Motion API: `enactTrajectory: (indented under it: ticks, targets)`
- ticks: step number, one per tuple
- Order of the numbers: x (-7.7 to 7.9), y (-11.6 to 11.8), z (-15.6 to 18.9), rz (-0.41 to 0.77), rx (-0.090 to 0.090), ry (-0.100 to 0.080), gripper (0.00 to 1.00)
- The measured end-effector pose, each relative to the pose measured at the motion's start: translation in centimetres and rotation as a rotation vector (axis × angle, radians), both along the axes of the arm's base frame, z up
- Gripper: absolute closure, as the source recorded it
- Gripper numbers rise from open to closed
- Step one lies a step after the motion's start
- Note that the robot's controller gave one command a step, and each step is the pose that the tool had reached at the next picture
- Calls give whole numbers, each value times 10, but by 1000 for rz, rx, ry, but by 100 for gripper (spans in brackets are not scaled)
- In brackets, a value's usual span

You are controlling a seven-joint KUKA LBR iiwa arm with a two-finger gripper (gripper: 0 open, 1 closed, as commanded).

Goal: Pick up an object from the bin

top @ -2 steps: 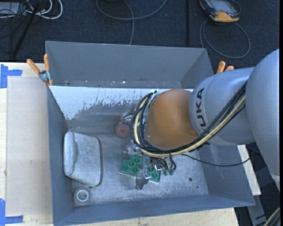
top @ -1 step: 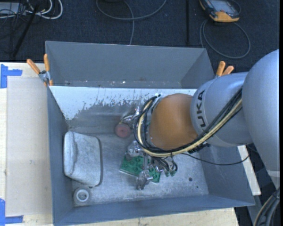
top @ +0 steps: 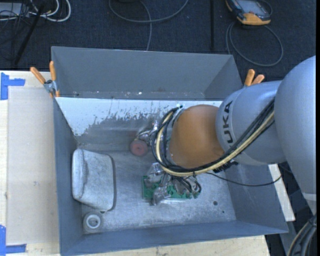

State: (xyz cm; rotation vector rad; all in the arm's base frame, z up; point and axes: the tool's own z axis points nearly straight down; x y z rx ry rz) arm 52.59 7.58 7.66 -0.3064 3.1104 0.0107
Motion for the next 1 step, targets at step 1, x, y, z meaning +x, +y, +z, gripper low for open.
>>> enactTrajectory:
  ticks: [1]
  targets:
    - [-22,-79,196,251,-12,8,100]
